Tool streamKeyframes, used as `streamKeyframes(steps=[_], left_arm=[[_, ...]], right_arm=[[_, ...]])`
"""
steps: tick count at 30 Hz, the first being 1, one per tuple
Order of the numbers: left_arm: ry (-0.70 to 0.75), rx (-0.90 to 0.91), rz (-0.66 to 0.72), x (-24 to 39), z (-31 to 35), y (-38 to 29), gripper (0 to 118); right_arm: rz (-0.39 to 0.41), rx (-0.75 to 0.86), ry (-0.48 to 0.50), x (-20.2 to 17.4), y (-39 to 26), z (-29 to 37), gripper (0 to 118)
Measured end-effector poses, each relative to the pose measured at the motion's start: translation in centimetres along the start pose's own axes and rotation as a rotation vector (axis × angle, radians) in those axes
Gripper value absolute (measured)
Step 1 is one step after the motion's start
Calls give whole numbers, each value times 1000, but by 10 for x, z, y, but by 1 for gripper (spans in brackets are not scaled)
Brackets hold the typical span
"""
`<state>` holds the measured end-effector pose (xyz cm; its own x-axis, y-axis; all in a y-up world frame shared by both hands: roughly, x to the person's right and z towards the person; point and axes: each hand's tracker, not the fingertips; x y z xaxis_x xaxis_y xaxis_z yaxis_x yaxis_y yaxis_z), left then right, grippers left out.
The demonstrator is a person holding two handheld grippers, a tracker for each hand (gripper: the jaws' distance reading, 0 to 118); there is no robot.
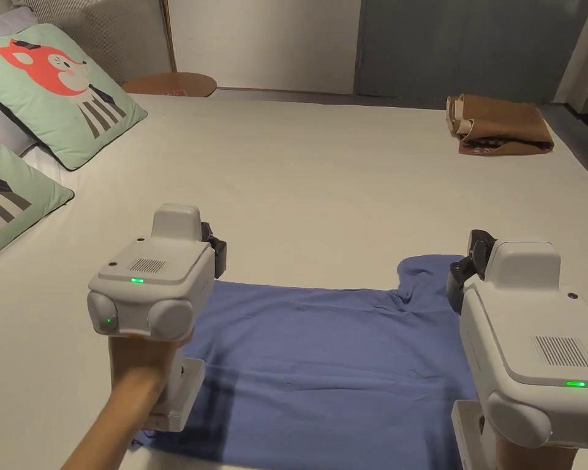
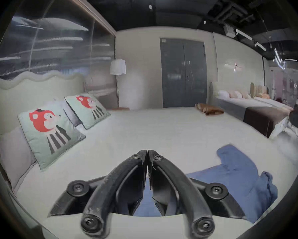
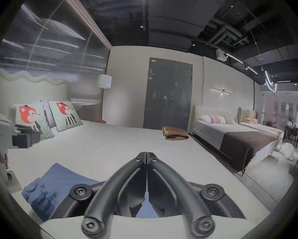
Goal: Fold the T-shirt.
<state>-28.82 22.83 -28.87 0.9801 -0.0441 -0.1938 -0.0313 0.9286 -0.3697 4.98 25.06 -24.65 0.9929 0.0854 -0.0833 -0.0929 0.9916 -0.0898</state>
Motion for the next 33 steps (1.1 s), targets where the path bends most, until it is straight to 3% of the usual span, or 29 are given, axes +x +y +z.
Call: streamKeyframes(steps=[4, 5, 8, 9, 19, 20, 22, 24, 25, 26, 33], left_arm=[[-4, -122, 64, -20, -59, 3, 2], [-7, -149, 58, -25, -73, 3, 22], [-2, -309, 47, -36, -118, 3, 99], [6, -327, 68, -41, -132, 1, 110], [40, -563, 75, -57, -223, -42, 105], [39, -575, 67, -54, -222, -47, 91], [32, -582, 51, -43, -220, -56, 40], [-13, -578, 36, -39, -215, -62, 27], [10, -539, 13, -33, -211, -61, 9], [14, -540, -15, -29, -209, -59, 2], [-15, -494, -21, -36, -191, -43, 1]], right_arm=[[-6, -29, 8, -1, -8, -32, 0], [-8, -35, 11, -1, -10, -39, 0], [-3, -60, 10, -2, -17, -59, 0], [-3, -71, 12, -2, -20, -66, 0], [1, -147, -1, 3, -57, -107, 0], [3, -155, -4, 4, -60, -109, 0], [5, -178, -5, 8, -67, -113, 0], [7, -191, -9, 6, -57, -105, 0], [4, -197, -11, 8, -58, -105, 0], [1, -202, -12, 10, -59, -106, 0], [-64, -257, -11, 31, -63, -127, 0]])
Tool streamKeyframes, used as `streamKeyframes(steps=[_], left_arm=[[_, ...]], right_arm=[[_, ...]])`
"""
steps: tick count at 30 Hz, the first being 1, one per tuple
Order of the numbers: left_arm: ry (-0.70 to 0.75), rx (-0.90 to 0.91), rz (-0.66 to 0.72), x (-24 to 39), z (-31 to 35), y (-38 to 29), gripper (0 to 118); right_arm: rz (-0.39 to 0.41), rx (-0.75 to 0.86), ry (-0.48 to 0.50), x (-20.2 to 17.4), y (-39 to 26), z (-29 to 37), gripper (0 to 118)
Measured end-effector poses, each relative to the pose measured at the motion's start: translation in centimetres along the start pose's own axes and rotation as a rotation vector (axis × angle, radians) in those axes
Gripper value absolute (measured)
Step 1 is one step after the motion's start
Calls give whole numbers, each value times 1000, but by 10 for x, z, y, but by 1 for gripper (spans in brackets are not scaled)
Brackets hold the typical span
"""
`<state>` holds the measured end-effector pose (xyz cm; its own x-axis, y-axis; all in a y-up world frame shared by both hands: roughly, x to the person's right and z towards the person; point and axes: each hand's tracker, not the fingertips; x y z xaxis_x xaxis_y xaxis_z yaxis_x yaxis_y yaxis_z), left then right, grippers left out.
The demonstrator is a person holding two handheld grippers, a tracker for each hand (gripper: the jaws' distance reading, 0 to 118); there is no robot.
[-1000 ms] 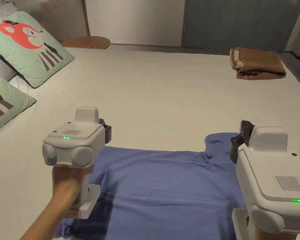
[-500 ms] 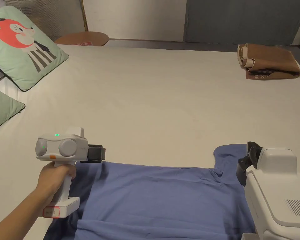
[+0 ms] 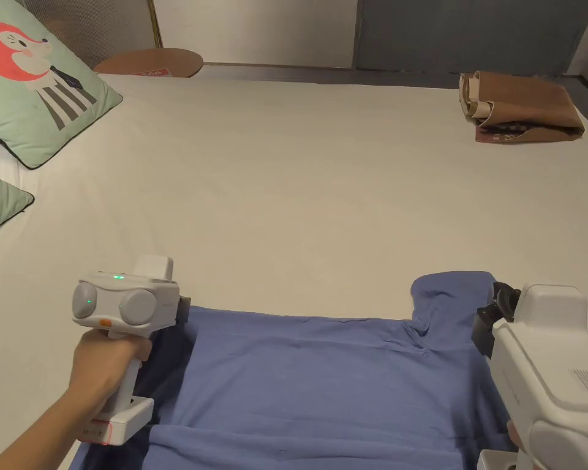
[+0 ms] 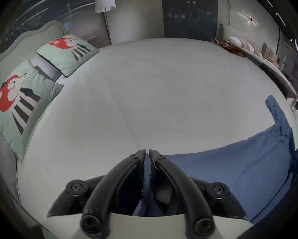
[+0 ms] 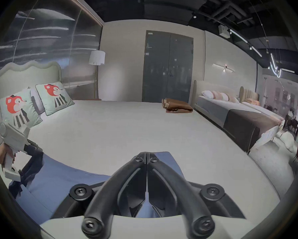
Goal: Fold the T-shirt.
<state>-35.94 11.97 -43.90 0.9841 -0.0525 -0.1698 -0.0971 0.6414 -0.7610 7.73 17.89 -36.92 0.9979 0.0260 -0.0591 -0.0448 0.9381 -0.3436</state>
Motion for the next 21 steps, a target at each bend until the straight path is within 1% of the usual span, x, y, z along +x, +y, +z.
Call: streamKeyframes(steps=[2, 3, 4, 5, 6, 7, 8, 9, 10, 11, 12, 14, 15, 16, 18, 19, 20, 21], left_arm=[[-7, 27, 10, -4, 15, 1, 1], [-18, 39, 1, -7, 21, 2, 1], [-22, 52, -9, -9, 28, 2, 1], [-26, 57, -10, -11, 34, 2, 1], [-34, 71, -6, -13, 40, 2, 1], [-40, 76, -3, -15, 42, 3, 1], [-44, 77, 1, -17, 45, 3, 1], [-47, 85, 7, -18, 48, 3, 1], [-49, 87, 10, -20, 48, 3, 1], [-50, 85, 13, -20, 48, 3, 1], [-50, 87, 16, -21, 48, 2, 1], [-51, 84, 18, -23, 48, 0, 1], [-51, 83, 18, -21, 46, 0, 1], [-50, 81, 17, -22, 46, 0, 1], [-49, 78, 16, -22, 46, -1, 1], [-47, 78, 15, -21, 46, -1, 1], [-46, 78, 14, -21, 46, -1, 1], [-45, 78, 15, -22, 46, -2, 1]], right_arm=[[-32, -74, 7, 13, 3, -21, 0], [-67, -127, 12, 23, 4, -38, 0], [-85, -170, 4, 31, 5, -54, 2], [-85, -242, 0, 38, 6, -71, 17], [-73, -296, -12, 48, 5, -90, 39], [-97, -338, -21, 55, 1, -108, 65], [-88, -398, -22, 60, -1, -124, 96], [-91, -457, -16, 65, -6, -141, 111], [-95, -509, -29, 67, -6, -144, 115], [-83, -518, -34, 68, -9, -150, 112], [-89, -519, -40, 69, -14, -157, 110], [-45, -572, -61, 66, -21, -163, 110], [-36, -579, -59, 65, -26, -167, 110], [-27, -605, -59, 65, -30, -170, 107], [-23, -618, -46, 63, -38, -172, 85], [-28, -605, -26, 63, -40, -167, 79], [-30, -582, -23, 61, -39, -162, 69], [-15, -570, -37, 59, -37, -157, 53]])
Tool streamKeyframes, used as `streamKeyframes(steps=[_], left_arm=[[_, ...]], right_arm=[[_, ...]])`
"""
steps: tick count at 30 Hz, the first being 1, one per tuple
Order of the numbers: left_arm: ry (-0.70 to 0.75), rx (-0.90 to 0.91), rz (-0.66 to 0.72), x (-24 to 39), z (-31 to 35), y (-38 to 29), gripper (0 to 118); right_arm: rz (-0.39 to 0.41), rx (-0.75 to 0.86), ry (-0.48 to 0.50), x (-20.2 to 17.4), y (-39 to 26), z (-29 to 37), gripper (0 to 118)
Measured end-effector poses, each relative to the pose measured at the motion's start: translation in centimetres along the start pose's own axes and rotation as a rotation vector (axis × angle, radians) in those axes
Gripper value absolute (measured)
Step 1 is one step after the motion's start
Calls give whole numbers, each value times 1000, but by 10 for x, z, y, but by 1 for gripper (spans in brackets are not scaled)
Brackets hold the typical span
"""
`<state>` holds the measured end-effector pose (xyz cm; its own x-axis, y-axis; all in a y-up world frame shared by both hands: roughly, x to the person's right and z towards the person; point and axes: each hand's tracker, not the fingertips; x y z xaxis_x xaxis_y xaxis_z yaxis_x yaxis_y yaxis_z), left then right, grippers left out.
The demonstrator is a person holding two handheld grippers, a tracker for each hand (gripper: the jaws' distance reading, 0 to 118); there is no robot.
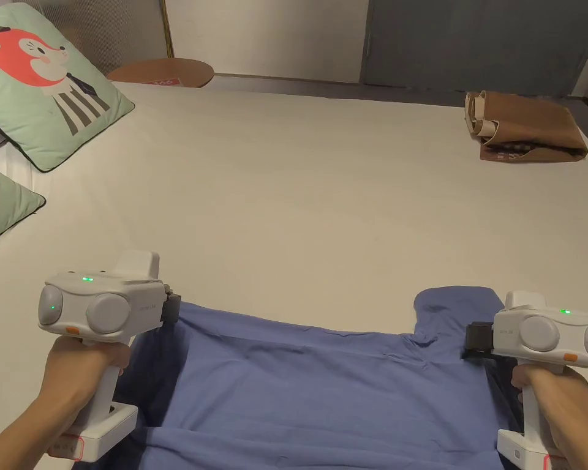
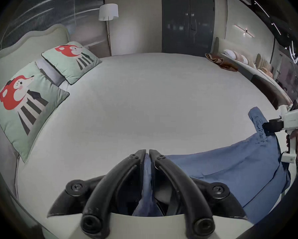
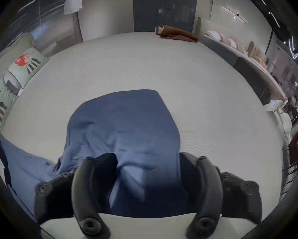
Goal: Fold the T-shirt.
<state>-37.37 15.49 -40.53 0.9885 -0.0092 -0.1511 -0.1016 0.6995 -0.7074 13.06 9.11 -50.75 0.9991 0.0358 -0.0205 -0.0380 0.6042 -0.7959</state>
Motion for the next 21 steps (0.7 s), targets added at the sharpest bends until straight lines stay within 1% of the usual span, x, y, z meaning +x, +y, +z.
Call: streamKeyframes(steps=[1, 2, 3, 4, 5, 6, 8, 9, 14, 16, 19, 21], left_arm=[[-9, -2, 5, -1, 1, 0, 1], [-13, -4, 8, 2, 3, -1, 1], [-17, -2, 11, 3, 5, -2, 1], [-18, 2, 9, 4, 8, -3, 1], [-16, 4, 6, 5, 11, -4, 1], [-9, 7, -1, 7, 13, -6, 1], [-7, 9, -7, 7, 19, -8, 1], [-7, 11, -2, 6, 23, -9, 1], [-6, 45, 29, 0, 52, -16, 1], [4, 59, 38, -4, 63, -20, 1], [8, 68, 64, -13, 80, -28, 1], [6, 70, 79, -18, 90, -36, 1]], right_arm=[[19, 8, -6, -4, -1, 11, 35], [42, 16, -23, -5, -1, 15, 6], [73, 27, -48, -6, -2, 21, 4], [73, 34, -15, -5, -4, 27, 4], [63, 38, -6, -5, -4, 23, 4], [67, 44, -6, -6, -6, 30, 4], [101, 103, -34, -6, -9, 47, 4], [99, 113, -31, -3, -9, 56, 4], [54, 244, 43, 7, -20, 124, 4], [53, 296, 69, 10, -30, 156, 4], [28, 348, 108, 17, -47, 190, 4], [16, 354, 131, 20, -61, 210, 4]])
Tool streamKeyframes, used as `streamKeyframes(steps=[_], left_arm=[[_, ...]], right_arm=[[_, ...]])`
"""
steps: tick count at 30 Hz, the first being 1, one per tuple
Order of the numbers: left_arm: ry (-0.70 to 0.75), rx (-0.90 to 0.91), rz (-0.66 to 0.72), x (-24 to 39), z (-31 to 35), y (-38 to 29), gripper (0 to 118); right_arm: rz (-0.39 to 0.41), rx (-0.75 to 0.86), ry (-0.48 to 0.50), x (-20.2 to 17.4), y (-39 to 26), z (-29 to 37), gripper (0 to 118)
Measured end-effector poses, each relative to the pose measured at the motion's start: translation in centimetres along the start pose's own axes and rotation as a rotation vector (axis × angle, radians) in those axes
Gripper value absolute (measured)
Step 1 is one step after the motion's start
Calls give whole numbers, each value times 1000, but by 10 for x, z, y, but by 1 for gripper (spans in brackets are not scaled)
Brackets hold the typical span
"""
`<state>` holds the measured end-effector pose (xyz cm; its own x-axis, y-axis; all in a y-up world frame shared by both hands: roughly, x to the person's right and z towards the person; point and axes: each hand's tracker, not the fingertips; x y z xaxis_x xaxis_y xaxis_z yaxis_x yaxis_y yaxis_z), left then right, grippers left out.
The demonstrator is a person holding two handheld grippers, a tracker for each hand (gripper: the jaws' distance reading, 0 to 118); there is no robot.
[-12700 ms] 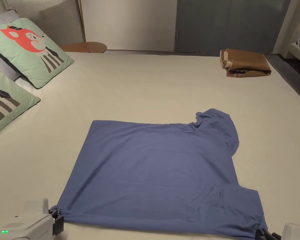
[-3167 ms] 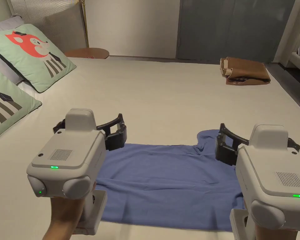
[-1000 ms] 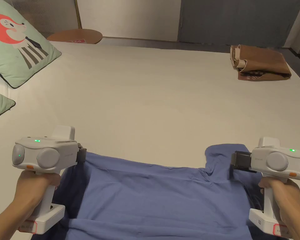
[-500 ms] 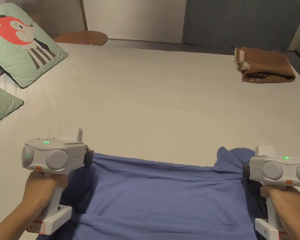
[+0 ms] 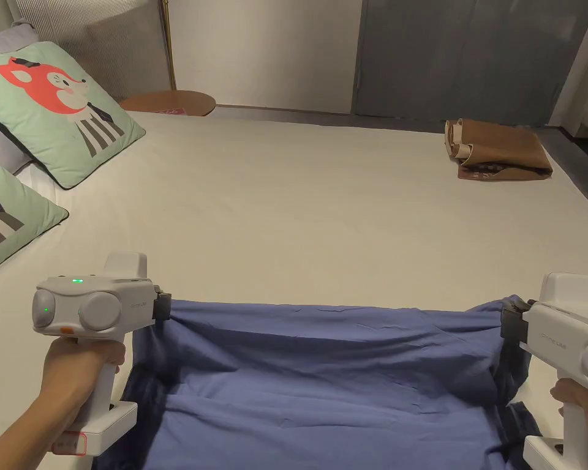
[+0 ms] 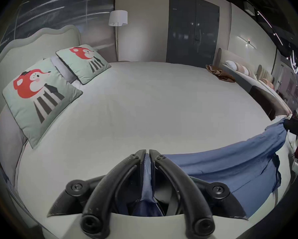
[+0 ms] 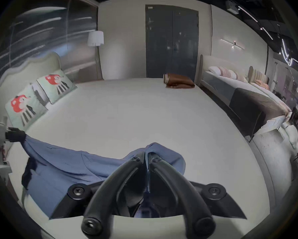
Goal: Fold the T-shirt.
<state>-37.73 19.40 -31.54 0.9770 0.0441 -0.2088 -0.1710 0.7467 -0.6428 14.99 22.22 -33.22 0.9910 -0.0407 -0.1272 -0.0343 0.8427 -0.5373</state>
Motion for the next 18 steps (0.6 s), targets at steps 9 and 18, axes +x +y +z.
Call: streamKeyframes(steps=[9, 18], left_arm=[[-19, -28, 19, -18, 39, -54, 1], [-21, -131, 77, -35, 55, -132, 1]], right_arm=[[-41, -7, 45, 5, -62, 56, 4], [-91, -119, 18, 10, -138, 76, 4]])
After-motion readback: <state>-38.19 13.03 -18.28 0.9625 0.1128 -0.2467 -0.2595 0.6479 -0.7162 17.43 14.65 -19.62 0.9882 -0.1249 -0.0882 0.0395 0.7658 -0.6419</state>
